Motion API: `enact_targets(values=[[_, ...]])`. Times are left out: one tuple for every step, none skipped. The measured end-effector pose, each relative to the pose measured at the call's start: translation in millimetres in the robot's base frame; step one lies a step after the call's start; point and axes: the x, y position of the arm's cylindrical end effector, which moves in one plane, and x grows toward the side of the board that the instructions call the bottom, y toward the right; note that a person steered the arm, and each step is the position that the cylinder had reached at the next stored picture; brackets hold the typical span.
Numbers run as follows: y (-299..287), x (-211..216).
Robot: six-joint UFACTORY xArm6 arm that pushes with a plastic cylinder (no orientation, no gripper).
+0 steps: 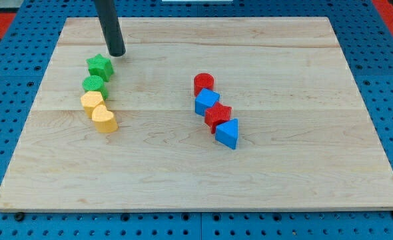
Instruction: Make a semicircle out of green and the yellow blocks
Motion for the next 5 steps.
enact_targets(values=[[-36.7,-0.2],[-40.9,26.9],[-40.9,46.3],[-40.8,50.7],[-38.0,42.3]])
